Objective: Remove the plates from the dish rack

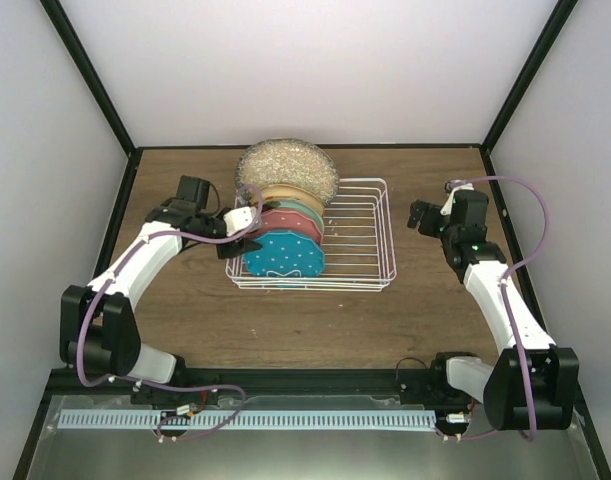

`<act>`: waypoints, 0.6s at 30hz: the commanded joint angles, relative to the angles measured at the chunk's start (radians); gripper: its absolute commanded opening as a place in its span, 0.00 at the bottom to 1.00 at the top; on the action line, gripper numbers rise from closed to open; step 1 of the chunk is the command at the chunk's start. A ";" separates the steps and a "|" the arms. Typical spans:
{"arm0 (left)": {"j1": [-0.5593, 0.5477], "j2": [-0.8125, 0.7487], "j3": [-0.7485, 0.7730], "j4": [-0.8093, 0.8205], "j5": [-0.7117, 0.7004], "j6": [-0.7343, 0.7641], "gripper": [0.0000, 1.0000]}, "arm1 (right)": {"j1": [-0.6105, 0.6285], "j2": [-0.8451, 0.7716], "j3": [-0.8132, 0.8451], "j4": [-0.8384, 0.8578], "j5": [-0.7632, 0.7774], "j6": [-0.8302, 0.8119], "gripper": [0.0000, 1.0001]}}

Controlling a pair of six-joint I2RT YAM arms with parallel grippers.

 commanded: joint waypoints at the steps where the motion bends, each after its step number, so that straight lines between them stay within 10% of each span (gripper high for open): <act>1: -0.023 0.010 0.026 0.037 0.015 0.043 0.44 | -0.009 -0.014 0.011 -0.014 -0.005 0.005 1.00; 11: -0.069 0.026 0.027 0.019 0.020 0.044 0.05 | -0.010 -0.008 0.024 -0.017 -0.004 0.004 1.00; 18: -0.069 -0.005 0.059 0.016 0.003 -0.001 0.04 | -0.009 -0.016 0.009 -0.016 0.004 0.004 1.00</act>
